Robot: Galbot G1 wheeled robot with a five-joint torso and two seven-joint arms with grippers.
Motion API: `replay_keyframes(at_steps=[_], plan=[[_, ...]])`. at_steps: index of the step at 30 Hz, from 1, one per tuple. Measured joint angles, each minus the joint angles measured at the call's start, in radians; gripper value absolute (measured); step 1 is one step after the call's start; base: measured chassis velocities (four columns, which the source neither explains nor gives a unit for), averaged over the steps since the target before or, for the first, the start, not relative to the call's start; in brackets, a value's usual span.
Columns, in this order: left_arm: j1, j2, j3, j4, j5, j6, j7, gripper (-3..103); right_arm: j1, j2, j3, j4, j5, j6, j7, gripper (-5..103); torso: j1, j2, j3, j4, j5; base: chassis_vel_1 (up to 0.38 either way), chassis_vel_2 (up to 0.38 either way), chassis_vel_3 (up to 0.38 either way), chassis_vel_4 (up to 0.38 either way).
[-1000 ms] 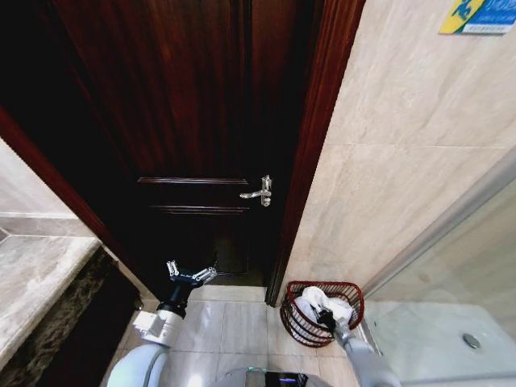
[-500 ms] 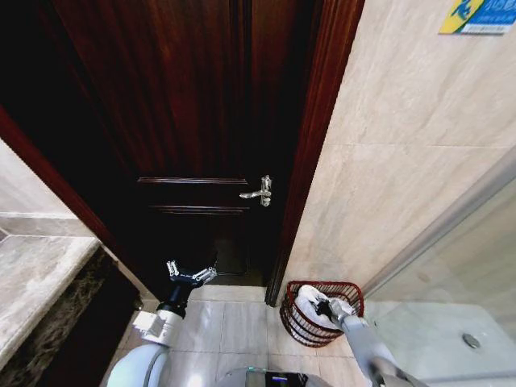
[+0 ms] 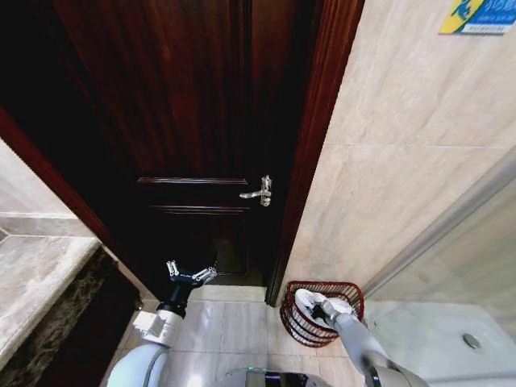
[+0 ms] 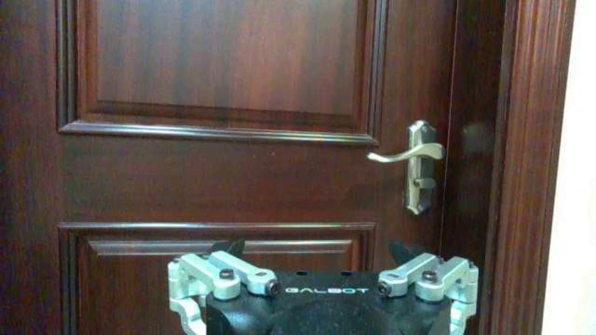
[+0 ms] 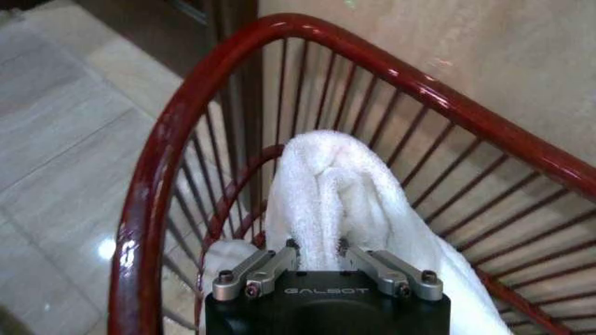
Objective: Discard the used towel into the hamper.
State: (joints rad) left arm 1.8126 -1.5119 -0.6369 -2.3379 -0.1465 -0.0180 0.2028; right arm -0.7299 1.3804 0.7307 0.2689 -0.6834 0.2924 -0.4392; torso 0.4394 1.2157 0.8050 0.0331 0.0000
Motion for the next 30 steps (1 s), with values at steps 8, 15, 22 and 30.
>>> replay_keyframes(at_steps=[8,15,22,30], plan=[[0.000,0.000,0.000,0.000,0.000,0.000,0.000,100,-0.039,-0.004,0.002,0.045,0.045,-0.012,0.001,18,0.000,0.000,0.000,0.0000,-0.0002,0.000,0.000,0.000,0.000],[0.000,0.000,0.000,0.000,0.000,0.000,0.000,100,-0.166,-0.015,-0.007,0.228,0.142,0.057,-0.083,44,0.000,0.000,0.000,-0.0001,0.0001,0.000,0.000,0.000,0.000],[0.000,0.000,0.000,0.000,0.000,0.000,0.000,100,-0.307,-0.058,-0.025,0.508,0.259,0.045,-0.130,72,0.000,0.000,0.000,0.0002,-0.0003,0.000,0.000,0.000,0.000],[0.000,0.000,0.000,0.000,0.000,0.000,0.000,100,-0.469,-0.084,0.007,0.743,0.469,0.041,-0.101,97,0.000,0.000,0.000,0.0000,0.0000,0.000,0.000,0.000,0.000]])
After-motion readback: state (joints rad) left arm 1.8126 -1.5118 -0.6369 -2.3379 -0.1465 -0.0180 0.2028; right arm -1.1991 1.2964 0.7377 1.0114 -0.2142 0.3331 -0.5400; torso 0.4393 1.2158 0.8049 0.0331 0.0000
